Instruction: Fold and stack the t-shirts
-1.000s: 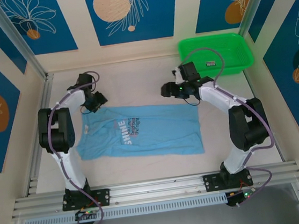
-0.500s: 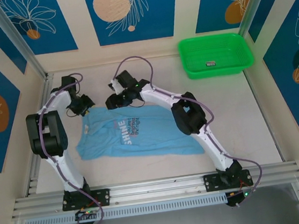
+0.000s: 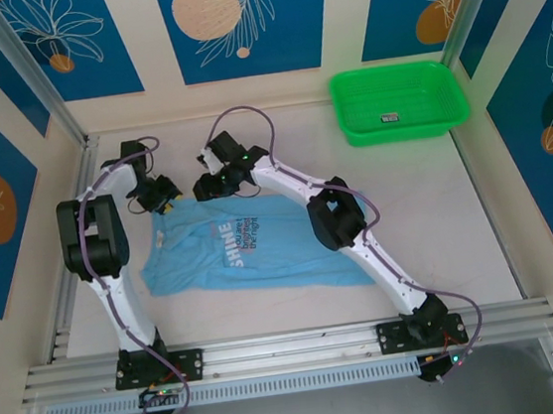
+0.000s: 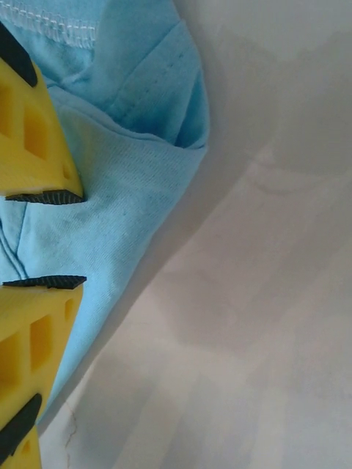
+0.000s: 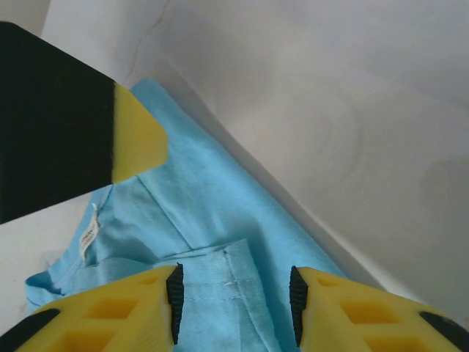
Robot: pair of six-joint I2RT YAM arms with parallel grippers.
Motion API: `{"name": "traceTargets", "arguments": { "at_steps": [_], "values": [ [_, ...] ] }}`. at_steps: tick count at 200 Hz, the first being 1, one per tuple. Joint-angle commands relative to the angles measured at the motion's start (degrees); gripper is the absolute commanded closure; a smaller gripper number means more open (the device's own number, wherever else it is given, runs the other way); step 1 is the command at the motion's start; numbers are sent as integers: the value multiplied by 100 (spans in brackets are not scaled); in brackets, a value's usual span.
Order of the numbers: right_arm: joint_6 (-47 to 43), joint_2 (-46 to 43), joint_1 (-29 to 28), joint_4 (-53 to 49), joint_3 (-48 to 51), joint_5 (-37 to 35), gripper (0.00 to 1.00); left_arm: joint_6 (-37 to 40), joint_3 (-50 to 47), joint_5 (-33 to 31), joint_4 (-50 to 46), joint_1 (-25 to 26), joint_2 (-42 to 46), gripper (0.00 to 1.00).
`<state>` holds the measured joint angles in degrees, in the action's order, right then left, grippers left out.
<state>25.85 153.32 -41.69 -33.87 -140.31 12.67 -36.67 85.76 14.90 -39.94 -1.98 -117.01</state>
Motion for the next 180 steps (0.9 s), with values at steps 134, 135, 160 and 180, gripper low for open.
{"name": "traceTargets", "arguments": {
  "at_steps": [134,135,160,180],
  "values": [
    [-131,514,-181,-348,-695,223,60,111,372,-232,-408,-31,-120,67],
    [-127,519,-181,-353,-697,221,60,113,367,-232,-409,-31,-116,67],
    [-117,570,-190,-366,-743,219,61,102,365,-233,-402,-31,-113,67],
    [-123,594,-186,-379,-772,231,61,98,372,-225,-408,-31,-118,67]
  ]
}}
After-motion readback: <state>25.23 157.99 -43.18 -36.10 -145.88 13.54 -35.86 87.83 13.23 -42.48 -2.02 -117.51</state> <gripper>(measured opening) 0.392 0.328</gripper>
